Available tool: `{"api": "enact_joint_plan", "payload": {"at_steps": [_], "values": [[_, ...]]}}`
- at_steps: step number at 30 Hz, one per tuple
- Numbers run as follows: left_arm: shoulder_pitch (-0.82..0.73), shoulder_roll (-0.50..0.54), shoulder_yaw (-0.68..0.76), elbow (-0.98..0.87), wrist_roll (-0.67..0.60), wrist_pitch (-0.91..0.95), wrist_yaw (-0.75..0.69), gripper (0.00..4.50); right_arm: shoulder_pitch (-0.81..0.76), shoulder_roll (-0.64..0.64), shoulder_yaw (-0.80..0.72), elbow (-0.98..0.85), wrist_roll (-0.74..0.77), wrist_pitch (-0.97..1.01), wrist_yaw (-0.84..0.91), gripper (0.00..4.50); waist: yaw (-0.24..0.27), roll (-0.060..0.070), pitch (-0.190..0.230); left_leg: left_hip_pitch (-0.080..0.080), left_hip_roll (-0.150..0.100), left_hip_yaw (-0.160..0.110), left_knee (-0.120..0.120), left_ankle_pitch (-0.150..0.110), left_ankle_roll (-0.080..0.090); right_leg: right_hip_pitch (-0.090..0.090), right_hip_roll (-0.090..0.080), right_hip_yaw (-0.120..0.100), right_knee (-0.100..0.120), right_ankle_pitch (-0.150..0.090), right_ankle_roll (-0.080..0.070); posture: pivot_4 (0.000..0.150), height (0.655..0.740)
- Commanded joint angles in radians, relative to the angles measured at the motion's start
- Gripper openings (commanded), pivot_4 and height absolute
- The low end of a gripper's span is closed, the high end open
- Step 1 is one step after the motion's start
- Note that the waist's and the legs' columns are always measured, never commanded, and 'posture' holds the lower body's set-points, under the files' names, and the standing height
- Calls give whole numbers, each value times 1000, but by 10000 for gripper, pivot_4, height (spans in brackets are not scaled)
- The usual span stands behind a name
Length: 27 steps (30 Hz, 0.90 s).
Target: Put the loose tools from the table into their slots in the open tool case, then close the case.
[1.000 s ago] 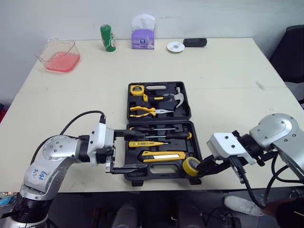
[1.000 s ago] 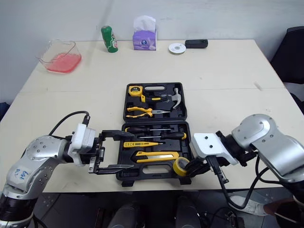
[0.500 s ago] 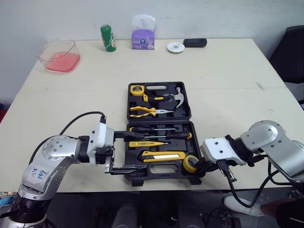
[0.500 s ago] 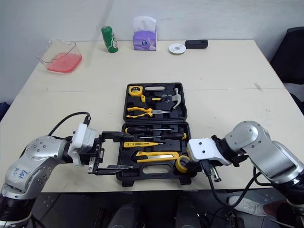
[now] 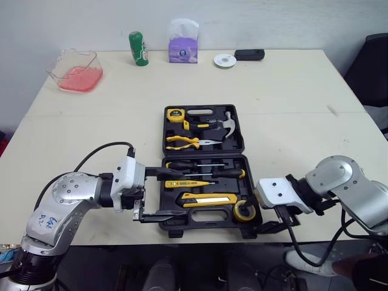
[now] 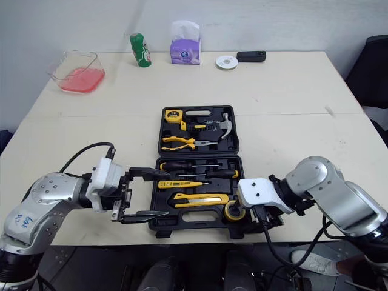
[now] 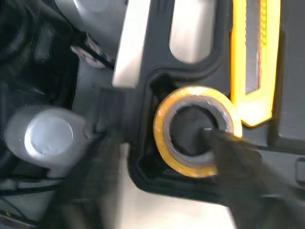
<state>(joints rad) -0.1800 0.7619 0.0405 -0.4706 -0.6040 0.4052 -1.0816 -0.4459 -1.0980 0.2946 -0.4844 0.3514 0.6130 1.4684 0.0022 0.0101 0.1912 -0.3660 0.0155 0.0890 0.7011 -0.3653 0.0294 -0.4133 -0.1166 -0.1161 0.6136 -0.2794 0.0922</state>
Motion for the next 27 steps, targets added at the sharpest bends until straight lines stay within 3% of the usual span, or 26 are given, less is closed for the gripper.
{"api": "enact_joint_plan", "payload": {"at_steps": [1, 5, 9, 12, 16, 19, 27], "values": [[11, 24, 32, -25, -17, -3, -17, 45000, -19, -29, -81, -32, 96, 46, 44, 30502, 0, 0, 0, 0, 0, 0, 0, 0, 0, 0, 0, 0, 0, 0, 0, 1500, 7400], [18, 27, 41, -26, -20, -7, -11, 45000, -5, -4, -162, 11, 188, 37, 61, 30502, -1, 0, 0, 0, 0, 0, 0, 0, 0, 0, 0, 0, 0, 0, 0, 1500, 7400], [20, 1, 62, -23, -32, -5, 24, 45000, 65, 118, -247, 78, 294, -24, 46, 30502, 1, -2, 0, 0, 0, 0, 0, 0, 0, 1, 0, 0, 0, 0, 0, 1500, 7400], [26, -3, 61, -27, -37, 0, 33, 45000, 124, 180, -243, 131, 231, -104, -13, 22083, 5, -2, -1, 0, 0, 0, 0, 0, 0, 1, 0, 0, 0, 0, 0, 1500, 7400], [29, -4, 55, -31, -43, 9, 39, 45000, 199, 245, -211, 209, 130, -322, -5, 1394, 7, -2, -1, 0, -1, 1, 0, 0, 1, 1, 0, 0, 0, 0, 0, 1500, 7400], [27, 1, 56, -27, -45, 12, 35, 45000, 224, 323, -201, 244, 114, -403, -35, 258, 7, -2, -1, 1, 0, 1, 0, 0, 1, 1, 1, 1, 1, 0, 0, 1500, 7400], [34, 8, 60, -35, -43, 20, 38, 45000, 254, 384, -152, 423, -9, -539, -72, 258, 4, -2, -1, 4, -1, 2, 0, 0, 1, 2, 1, 2, 1, 0, 0, 1500, 7400]]}}
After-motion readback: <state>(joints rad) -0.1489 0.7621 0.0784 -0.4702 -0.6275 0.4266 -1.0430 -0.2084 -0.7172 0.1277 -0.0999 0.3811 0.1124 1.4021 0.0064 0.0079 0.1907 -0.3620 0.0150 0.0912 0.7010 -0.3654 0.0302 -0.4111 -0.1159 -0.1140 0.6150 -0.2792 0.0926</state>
